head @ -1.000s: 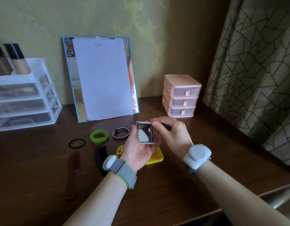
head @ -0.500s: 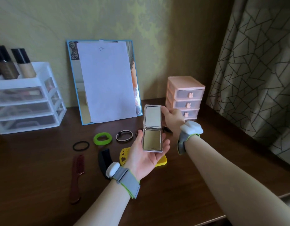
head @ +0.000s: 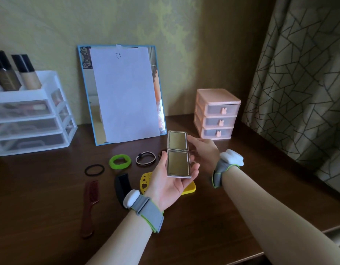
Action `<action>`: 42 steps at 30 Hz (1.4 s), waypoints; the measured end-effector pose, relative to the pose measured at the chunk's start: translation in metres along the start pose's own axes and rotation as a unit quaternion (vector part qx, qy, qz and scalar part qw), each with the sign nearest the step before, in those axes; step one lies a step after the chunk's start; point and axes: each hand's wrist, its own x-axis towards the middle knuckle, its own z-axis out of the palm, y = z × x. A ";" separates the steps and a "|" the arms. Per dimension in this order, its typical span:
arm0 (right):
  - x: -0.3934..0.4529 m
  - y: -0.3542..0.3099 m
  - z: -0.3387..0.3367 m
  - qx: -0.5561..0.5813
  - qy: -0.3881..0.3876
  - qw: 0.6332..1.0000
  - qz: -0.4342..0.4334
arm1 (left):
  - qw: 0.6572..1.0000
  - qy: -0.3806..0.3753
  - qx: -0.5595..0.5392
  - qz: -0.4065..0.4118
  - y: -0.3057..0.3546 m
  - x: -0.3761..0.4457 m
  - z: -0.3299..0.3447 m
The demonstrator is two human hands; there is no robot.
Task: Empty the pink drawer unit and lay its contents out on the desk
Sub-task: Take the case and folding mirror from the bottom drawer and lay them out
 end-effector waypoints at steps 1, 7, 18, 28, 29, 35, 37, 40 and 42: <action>-0.003 0.001 -0.002 -0.004 -0.006 1.000 -0.007 | 1.000 0.001 -0.001 0.002 0.000 0.000 0.000; -0.021 0.001 -0.010 -0.038 0.000 0.999 -0.032 | 1.000 0.002 0.005 0.009 0.001 -0.001 0.005; -0.029 -0.013 -0.030 -0.011 -0.012 1.000 -0.008 | 0.998 0.025 0.064 0.015 0.001 -0.008 0.020; -0.029 -0.002 -0.081 -0.070 0.014 0.997 0.020 | 0.804 0.122 0.511 0.279 0.006 -0.008 0.009; -0.030 0.000 -0.084 -0.075 0.016 0.997 0.025 | 0.746 0.121 0.587 0.291 0.004 -0.007 0.006; -0.036 0.007 -0.106 -0.164 0.009 0.986 0.038 | 0.559 0.115 0.765 0.299 0.001 0.001 0.003; -0.036 0.007 -0.109 -0.196 0.007 0.980 0.038 | 0.515 0.107 0.803 0.280 -0.001 0.004 0.003; -0.035 0.008 -0.111 -0.238 0.010 0.971 0.039 | 0.463 0.096 0.843 0.256 -0.004 0.006 -0.002; -0.034 0.008 -0.110 -0.246 0.007 0.968 0.041 | 0.446 0.091 0.858 0.237 -0.006 0.007 -0.006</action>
